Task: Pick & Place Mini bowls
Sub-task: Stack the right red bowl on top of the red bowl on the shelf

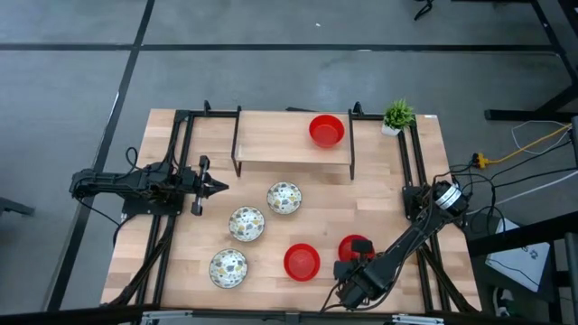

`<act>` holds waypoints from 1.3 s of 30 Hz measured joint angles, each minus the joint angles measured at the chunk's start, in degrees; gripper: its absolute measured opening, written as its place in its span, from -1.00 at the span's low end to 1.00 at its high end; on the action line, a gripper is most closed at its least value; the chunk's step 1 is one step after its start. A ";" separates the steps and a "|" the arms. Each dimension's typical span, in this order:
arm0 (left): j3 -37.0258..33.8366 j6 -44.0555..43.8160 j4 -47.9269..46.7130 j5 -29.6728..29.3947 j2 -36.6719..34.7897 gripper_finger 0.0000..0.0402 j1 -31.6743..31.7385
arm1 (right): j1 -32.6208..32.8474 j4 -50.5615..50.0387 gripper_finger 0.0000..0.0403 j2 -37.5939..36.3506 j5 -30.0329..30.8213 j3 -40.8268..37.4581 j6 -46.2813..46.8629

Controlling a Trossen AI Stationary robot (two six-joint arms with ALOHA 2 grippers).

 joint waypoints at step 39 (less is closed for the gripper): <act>-0.02 0.00 0.00 0.00 0.00 -0.96 0.01 | -5.27 -21.08 -0.97 -0.19 0.29 24.64 -20.21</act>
